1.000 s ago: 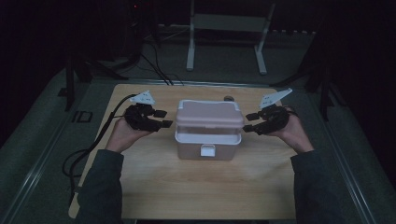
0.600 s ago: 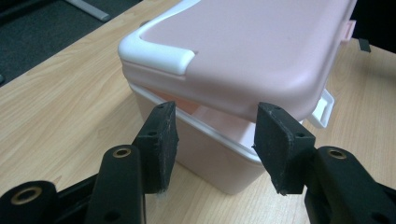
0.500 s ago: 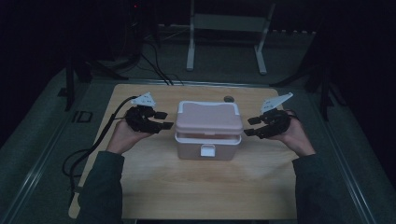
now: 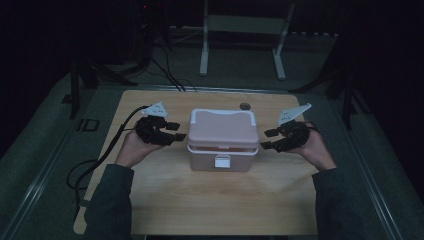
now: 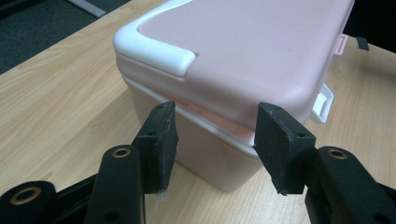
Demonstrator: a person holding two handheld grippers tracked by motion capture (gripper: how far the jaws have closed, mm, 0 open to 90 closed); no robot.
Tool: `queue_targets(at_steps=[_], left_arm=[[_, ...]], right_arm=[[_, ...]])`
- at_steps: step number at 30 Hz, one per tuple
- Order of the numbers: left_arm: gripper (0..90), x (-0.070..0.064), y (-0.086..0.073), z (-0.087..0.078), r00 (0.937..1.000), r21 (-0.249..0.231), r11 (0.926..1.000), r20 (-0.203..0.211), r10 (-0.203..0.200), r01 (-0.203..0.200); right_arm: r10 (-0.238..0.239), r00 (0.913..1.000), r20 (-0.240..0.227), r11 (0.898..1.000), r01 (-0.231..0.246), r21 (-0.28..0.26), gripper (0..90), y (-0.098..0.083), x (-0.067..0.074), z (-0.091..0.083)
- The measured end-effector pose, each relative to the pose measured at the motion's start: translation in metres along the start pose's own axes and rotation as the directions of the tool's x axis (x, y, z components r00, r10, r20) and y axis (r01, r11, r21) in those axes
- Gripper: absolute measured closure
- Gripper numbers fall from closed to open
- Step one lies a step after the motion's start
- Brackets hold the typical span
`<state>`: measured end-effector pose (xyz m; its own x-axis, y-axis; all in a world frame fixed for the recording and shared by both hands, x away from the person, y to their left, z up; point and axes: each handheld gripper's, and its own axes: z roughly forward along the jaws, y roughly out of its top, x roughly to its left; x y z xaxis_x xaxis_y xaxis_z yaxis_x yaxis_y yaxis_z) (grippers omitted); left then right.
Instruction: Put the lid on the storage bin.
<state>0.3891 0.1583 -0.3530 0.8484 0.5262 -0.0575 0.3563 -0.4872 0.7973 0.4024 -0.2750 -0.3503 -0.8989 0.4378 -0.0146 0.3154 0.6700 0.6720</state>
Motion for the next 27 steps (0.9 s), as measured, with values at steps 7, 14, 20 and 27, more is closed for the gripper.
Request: queue_targets(at_steps=[7,14,20,27], left_arm=[[48.5,-0.0003,-0.0032,0.0058,1.0000,0.016,0.9999,0.009,0.001,-0.001],[48.5,-0.0020,-0.0036,0.0070,0.9999,0.017,0.9998,0.012,0.003,-0.003],[48.5,-0.0037,-0.0038,0.0065,0.9999,0.012,0.9999,0.012,0.007,-0.007],[48.4,-0.0042,-0.0050,0.0055,0.9999,0.015,0.9998,0.006,0.009,-0.010]], right_arm=[[0.005,1.0000,-0.005,1.000,-0.005,-0.002,46.2,-0.0021,-0.0002,0.0017],[0.003,0.9999,-0.010,1.000,-0.003,0.008,46.7,-0.0039,0.0004,0.0044],[0.008,0.9999,-0.014,1.000,-0.008,0.007,46.7,-0.0057,0.0006,0.0055],[0.006,0.9997,-0.023,1.000,-0.006,-0.001,46.1,-0.0089,0.0007,0.0022]])
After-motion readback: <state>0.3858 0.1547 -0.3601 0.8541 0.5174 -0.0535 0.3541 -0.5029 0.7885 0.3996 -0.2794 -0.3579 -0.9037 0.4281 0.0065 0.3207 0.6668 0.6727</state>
